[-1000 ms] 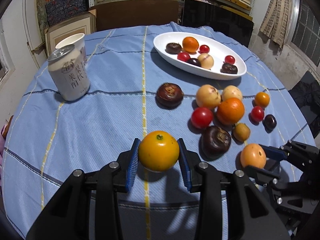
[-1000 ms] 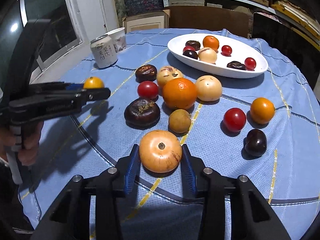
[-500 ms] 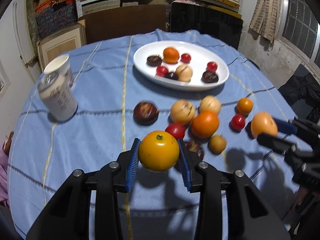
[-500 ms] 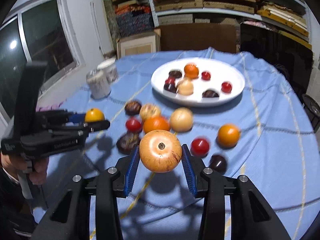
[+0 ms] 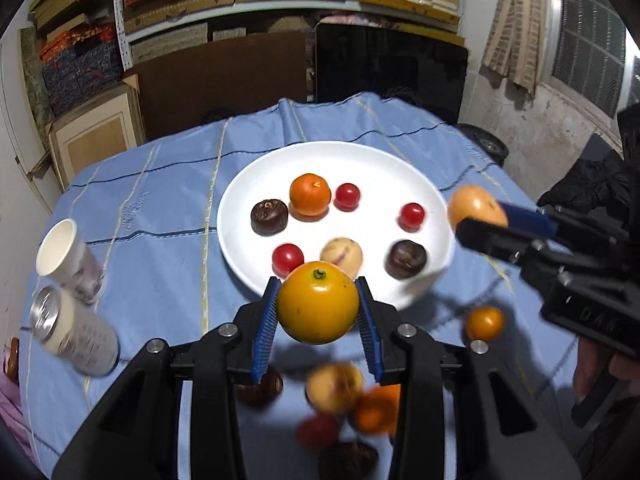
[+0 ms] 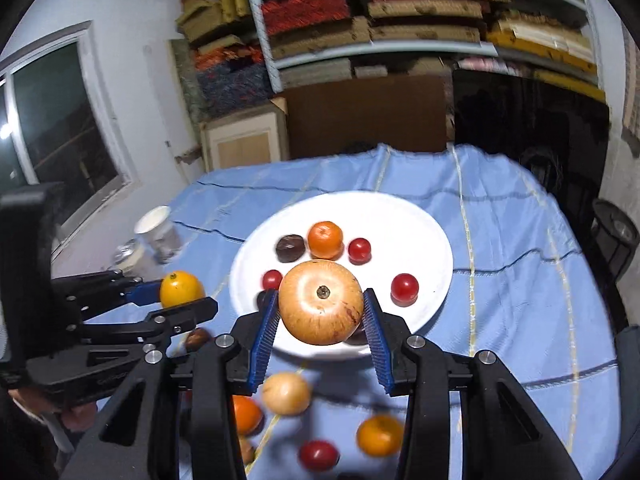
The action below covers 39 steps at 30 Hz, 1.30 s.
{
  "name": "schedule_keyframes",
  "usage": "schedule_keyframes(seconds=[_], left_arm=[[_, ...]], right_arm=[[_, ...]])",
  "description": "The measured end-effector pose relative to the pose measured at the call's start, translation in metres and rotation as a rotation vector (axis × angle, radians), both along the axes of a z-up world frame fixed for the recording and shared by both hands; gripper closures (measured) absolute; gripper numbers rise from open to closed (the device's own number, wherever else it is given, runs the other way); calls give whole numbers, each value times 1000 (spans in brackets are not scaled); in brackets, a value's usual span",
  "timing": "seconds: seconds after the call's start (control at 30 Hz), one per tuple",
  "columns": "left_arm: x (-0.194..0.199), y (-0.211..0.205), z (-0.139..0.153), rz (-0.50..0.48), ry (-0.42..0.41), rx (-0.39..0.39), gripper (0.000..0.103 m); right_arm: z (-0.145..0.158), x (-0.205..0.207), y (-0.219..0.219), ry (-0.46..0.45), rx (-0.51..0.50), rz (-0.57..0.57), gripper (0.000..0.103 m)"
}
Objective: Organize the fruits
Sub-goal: 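Carry both fruits over the white plate and open both tools to release, then withdraw both open tools from the plate toward the remaining fruits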
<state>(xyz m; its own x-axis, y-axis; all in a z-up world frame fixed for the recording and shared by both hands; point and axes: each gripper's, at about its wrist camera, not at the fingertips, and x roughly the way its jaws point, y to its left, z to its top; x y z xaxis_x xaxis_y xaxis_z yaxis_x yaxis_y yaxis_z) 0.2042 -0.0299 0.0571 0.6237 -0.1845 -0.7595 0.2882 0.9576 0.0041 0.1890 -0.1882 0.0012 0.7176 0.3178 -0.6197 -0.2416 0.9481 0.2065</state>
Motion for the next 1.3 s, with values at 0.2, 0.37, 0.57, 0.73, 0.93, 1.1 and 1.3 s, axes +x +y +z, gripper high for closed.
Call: schedule_keyframes(seconds=[0.2,0.37,0.57,0.73,0.93,1.1,1.3], left_arm=[[48,-2,-27,51,47,33,67],[78,0,-37,70,74,14,67],[70,4,-12,101,-25,-59,19],[42,5,-10,92,-19,-37,19],[-10,22,-20,126,-13,-35,14],[-55,29,-30,125,-32,-13,12],[-94,41,-43,147,-3,-26,12]], right_arm=[[-29,36,1,67,-30,-30,60],[-37,57,0,80,-7,-57,60],[-33,47,-10,74,113,-75,52],[-27,12,-21,72,174,-78,40],[-25,-45,-30,43,215,-87,31],[-35,-81,-33,32,220,-102,28],[-48,-118,-25,40,168,-94,28]])
